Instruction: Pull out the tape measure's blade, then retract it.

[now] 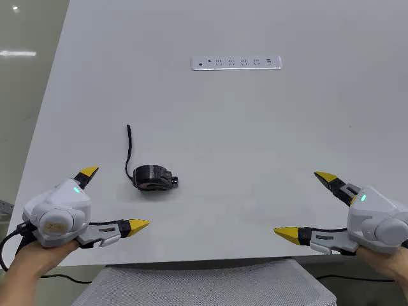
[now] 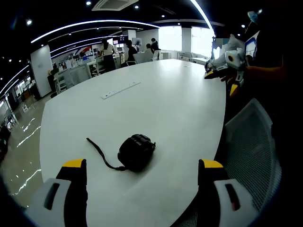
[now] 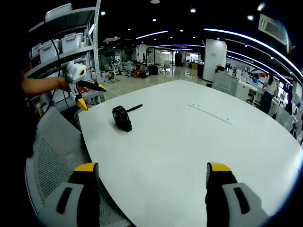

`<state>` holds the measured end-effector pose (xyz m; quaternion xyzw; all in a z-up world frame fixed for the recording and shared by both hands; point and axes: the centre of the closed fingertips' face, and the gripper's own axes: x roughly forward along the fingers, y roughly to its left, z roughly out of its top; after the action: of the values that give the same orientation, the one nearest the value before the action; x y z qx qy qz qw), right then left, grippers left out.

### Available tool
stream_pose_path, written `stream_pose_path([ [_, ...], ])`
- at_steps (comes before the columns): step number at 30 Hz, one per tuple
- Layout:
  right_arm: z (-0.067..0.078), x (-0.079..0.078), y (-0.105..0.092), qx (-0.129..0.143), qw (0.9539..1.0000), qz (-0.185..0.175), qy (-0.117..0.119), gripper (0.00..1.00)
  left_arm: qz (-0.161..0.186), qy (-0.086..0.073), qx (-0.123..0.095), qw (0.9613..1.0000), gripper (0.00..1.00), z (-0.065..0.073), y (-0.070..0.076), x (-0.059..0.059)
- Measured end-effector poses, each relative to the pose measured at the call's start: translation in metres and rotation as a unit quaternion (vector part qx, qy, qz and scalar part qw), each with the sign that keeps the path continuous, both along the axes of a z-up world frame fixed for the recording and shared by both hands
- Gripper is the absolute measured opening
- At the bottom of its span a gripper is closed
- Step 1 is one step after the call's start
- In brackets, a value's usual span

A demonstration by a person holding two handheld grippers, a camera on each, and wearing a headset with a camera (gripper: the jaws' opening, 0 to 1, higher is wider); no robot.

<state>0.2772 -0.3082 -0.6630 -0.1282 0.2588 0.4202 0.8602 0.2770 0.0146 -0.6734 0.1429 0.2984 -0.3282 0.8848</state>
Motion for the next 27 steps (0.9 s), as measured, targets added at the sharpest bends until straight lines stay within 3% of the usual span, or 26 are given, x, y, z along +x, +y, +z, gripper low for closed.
stream_pose_path([
  [14, -0.004, 0.001, 0.0, -0.002, 1.0, 0.007, 0.001, 0.95, -0.009, -0.003, 0.006, 0.9999, 0.97, 0.0, 0.0, 0.005],
  [27, -0.002, 0.003, 0.004, -0.013, 0.9994, 0.031, -0.008, 0.87, -0.05, -0.004, 0.036, 0.9981, 0.89, -0.004, 0.001, 0.018],
])
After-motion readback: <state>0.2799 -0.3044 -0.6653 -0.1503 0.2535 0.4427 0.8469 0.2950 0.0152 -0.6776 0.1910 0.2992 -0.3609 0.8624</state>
